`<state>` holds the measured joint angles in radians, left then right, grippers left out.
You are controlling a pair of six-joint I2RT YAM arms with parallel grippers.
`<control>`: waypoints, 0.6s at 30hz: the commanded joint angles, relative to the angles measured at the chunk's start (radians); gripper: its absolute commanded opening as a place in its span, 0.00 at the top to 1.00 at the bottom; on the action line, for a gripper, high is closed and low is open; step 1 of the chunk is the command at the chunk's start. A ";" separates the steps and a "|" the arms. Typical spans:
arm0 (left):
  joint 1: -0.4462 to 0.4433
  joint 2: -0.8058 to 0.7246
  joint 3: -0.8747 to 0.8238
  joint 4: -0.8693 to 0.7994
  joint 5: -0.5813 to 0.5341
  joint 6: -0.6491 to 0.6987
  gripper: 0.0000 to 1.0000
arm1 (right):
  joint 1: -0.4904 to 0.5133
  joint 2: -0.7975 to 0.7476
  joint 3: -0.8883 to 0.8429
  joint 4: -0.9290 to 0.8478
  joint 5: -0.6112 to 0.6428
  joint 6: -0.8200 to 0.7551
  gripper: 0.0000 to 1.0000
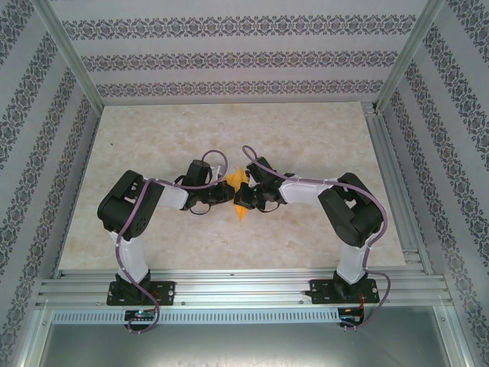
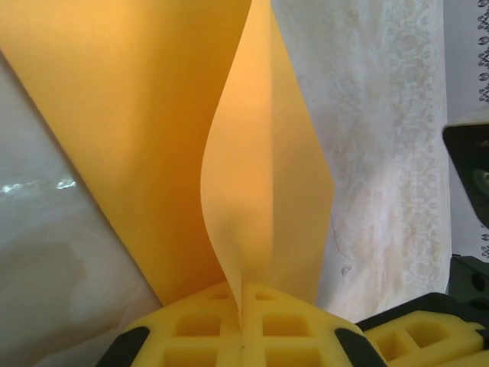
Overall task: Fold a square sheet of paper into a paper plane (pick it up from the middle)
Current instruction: Fourth fold the wing at the center of the table.
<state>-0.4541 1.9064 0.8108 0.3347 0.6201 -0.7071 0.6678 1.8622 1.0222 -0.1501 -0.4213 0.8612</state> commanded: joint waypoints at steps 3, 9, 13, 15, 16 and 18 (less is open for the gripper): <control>0.010 0.045 0.019 -0.031 -0.013 0.039 0.96 | -0.015 0.060 -0.012 0.026 0.048 -0.010 0.93; 0.009 0.048 0.022 -0.033 -0.013 0.039 0.96 | -0.016 0.057 -0.031 0.023 0.055 -0.005 0.93; 0.010 0.050 0.027 -0.040 -0.016 0.042 0.96 | -0.016 0.077 -0.037 -0.021 0.080 -0.014 0.94; 0.010 0.052 0.031 -0.048 -0.017 0.047 0.96 | -0.013 0.084 -0.056 -0.026 0.089 -0.015 0.94; 0.009 0.054 0.031 -0.051 -0.019 0.047 0.96 | -0.011 0.086 -0.066 -0.016 0.087 -0.011 0.94; 0.010 0.054 0.029 -0.047 -0.021 0.046 0.96 | -0.012 0.084 -0.077 -0.015 0.093 -0.010 0.94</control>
<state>-0.4519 1.9156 0.8261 0.3153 0.6388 -0.7059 0.6601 1.8954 0.9936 -0.1074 -0.4202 0.8612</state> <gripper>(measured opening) 0.066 0.060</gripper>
